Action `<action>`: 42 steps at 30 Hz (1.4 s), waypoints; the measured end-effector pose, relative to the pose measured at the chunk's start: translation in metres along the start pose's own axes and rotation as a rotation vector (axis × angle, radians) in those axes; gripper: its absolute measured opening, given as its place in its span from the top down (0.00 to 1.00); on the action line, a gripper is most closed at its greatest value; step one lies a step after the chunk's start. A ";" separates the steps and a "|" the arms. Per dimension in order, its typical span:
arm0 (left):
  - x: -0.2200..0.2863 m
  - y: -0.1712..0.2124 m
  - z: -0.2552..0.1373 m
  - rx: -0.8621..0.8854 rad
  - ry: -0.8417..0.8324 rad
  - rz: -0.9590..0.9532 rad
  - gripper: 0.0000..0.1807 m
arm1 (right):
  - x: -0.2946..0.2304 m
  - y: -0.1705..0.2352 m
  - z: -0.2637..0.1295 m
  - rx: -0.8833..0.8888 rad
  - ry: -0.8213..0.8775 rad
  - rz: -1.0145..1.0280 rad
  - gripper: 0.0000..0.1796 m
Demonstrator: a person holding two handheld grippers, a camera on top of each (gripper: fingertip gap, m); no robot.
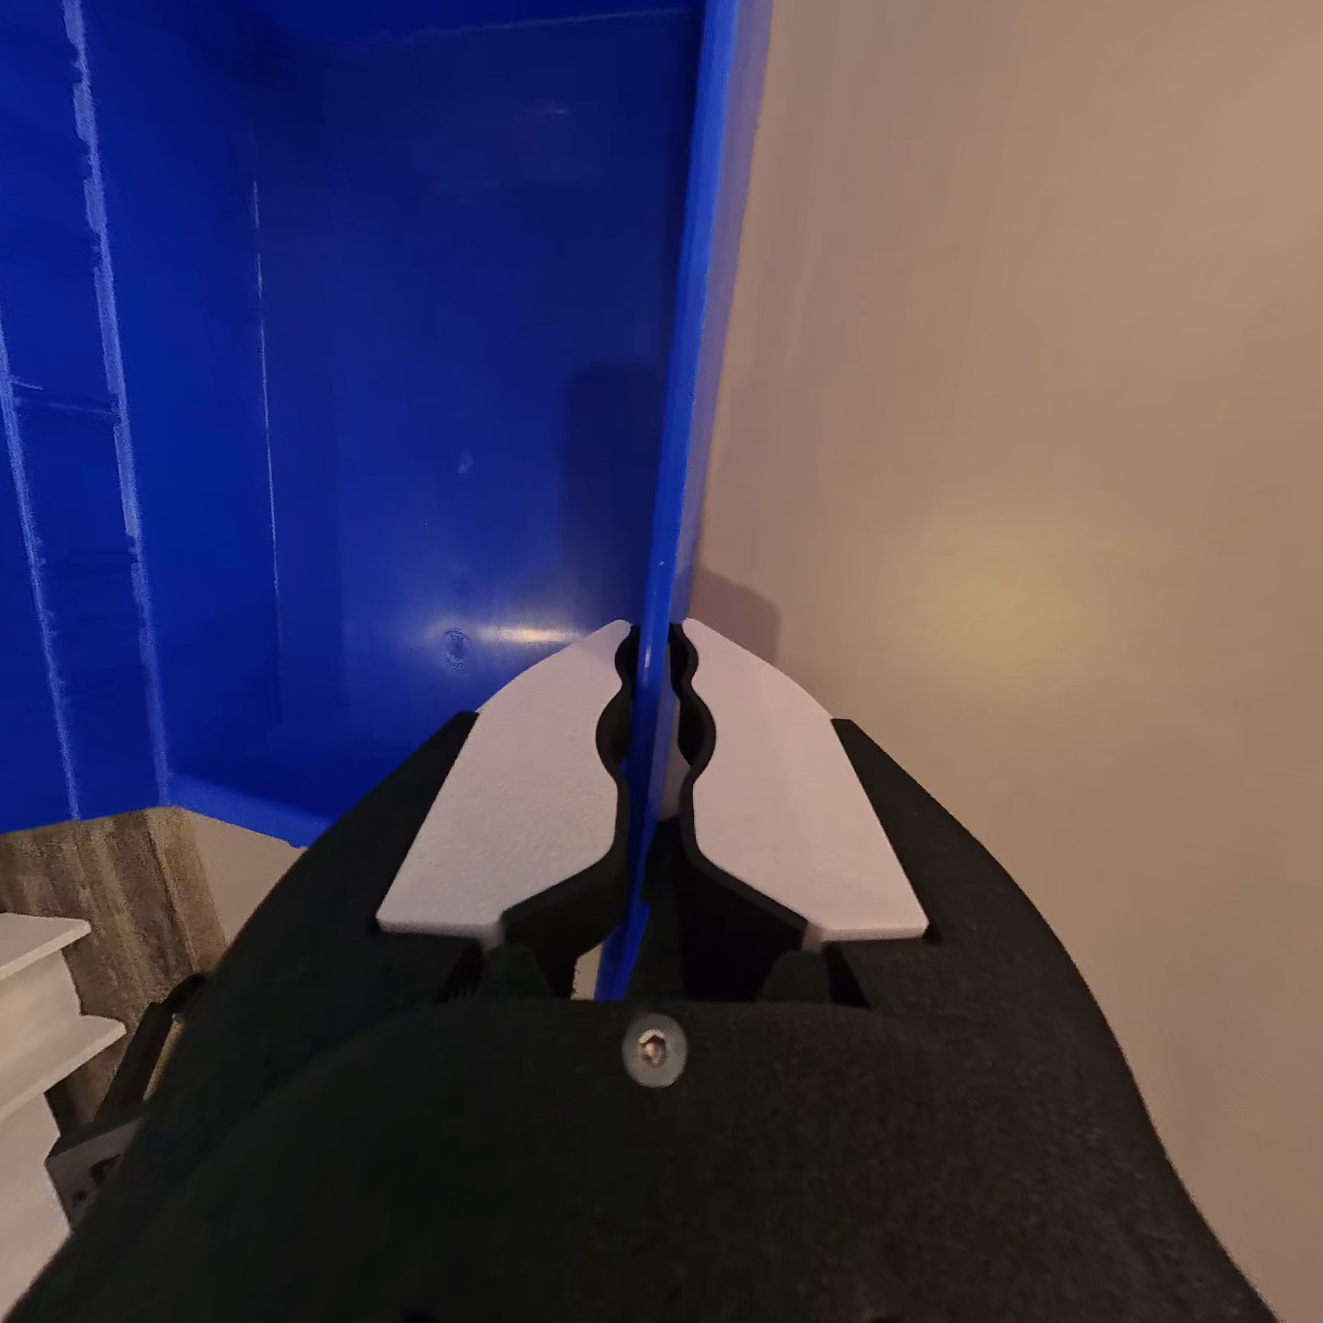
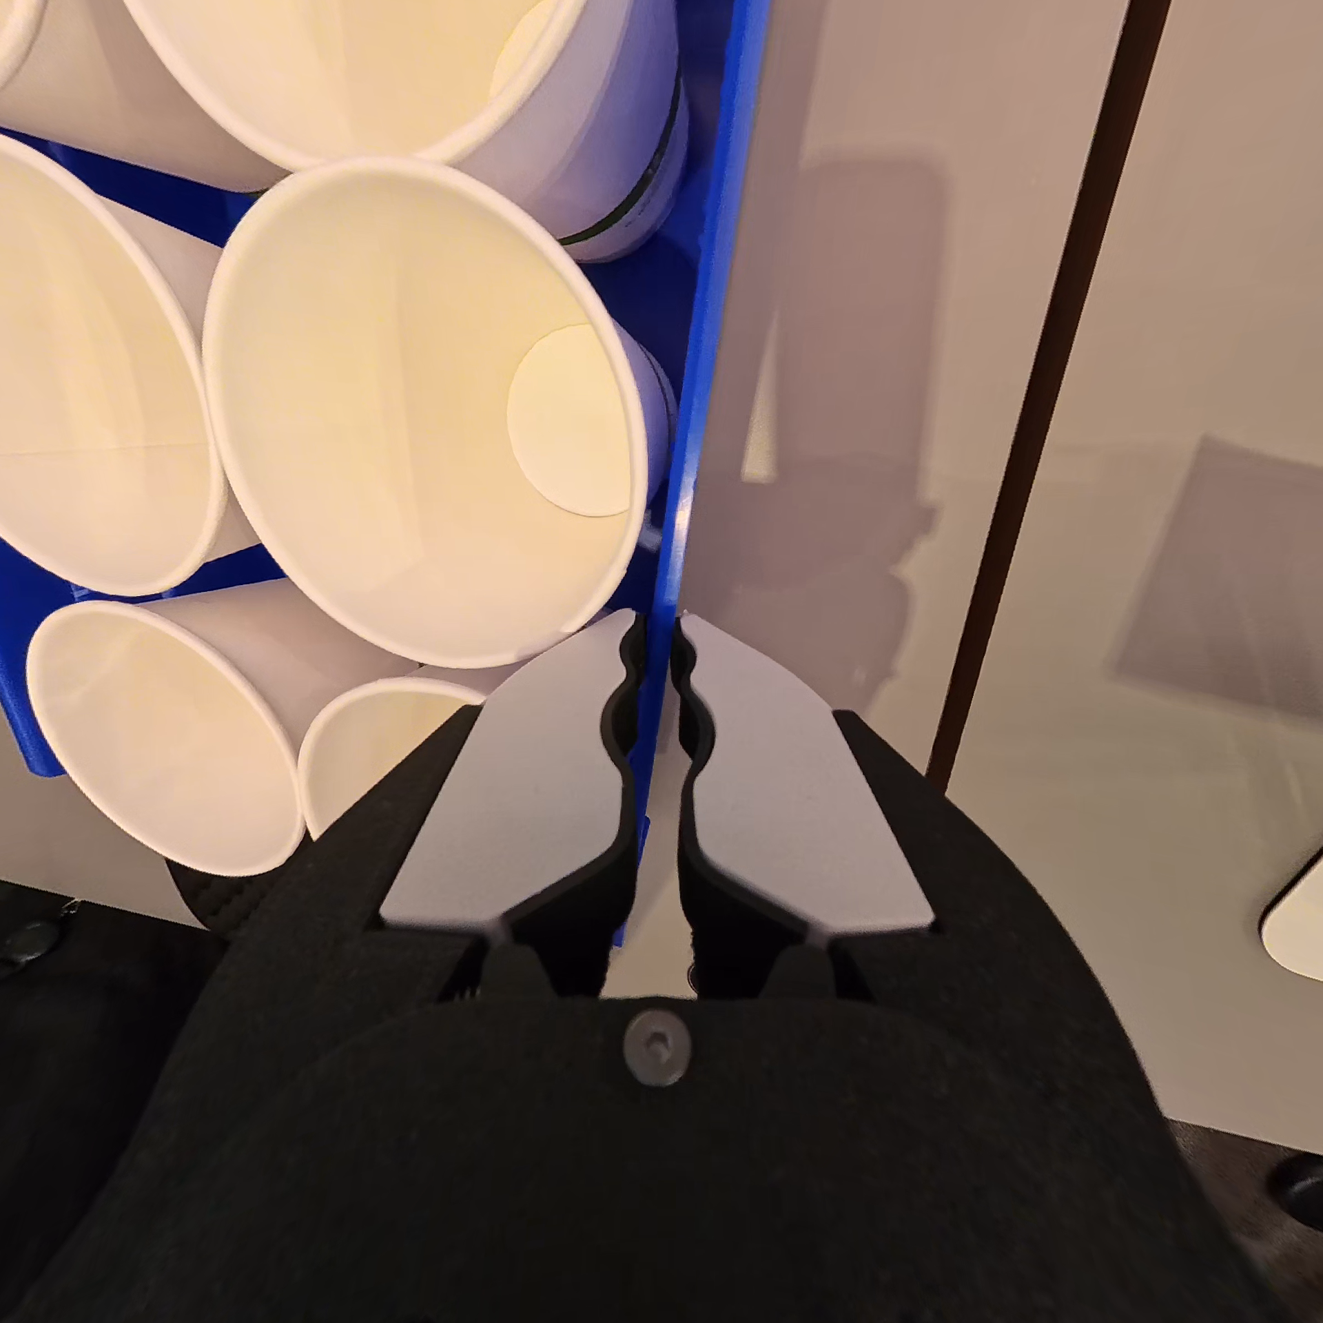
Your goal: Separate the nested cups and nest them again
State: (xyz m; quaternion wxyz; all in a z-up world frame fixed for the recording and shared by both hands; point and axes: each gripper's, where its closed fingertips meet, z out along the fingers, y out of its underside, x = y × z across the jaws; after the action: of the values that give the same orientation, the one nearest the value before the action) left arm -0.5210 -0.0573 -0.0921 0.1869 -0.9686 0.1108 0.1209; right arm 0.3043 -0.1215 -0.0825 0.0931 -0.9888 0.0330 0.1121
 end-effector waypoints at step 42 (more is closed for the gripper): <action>0.265 -0.069 -0.147 0.558 0.496 0.197 0.59 | 0.000 -0.001 0.001 0.010 0.003 0.093 0.97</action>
State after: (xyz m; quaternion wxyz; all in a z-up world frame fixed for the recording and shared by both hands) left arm -0.2243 -0.0972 -0.0098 0.3981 -0.8651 0.2739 -0.1344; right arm 0.3040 -0.1203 -0.0828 0.0925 -0.9859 0.0794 0.1144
